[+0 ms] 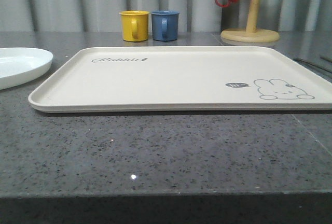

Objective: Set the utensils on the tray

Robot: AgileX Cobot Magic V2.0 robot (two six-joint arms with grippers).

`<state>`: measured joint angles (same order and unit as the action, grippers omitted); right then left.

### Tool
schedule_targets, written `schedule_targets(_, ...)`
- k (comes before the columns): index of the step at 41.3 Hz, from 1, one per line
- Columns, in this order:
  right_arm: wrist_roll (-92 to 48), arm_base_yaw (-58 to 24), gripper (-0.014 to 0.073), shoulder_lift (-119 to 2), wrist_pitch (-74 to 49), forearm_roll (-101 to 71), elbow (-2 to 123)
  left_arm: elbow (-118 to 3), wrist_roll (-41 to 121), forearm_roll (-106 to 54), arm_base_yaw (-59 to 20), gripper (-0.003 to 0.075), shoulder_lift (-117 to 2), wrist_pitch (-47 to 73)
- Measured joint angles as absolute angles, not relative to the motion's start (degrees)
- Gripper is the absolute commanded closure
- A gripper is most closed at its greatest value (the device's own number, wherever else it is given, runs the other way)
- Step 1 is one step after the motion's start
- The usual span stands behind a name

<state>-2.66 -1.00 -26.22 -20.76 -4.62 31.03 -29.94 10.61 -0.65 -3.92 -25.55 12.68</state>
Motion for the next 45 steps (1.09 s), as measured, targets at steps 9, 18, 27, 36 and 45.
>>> schedule_targets(9,-2.7,-1.0,0.0076,-26.2,-20.8,-4.6,31.0,-29.9,10.6,-0.9,-3.9,0.0115,-25.5,12.7)
schedule_targets(18,-2.7,-1.0,0.0076,-26.2,-20.8,-4.6,31.0,-32.6,10.6,-1.9,-4.8,0.0171,-28.2,14.2)
schedule_targets(27,-2.7,-1.0,0.0076,-26.2,-20.8,-4.6,31.0,-44.8,11.2,-2.0,-10.6,0.0176,-42.9,24.6)
schedule_targets(36,-2.7,-1.0,0.0076,-26.2,-20.8,-4.6,31.0,-58.5,11.9,0.0,-14.9,0.0176,-62.3,43.9)
schedule_targets(45,-2.7,-1.0,0.0076,-26.2,-20.8,-4.6,31.0,-68.1,12.1,2.2,-15.1,0.0261,-77.4,55.3)
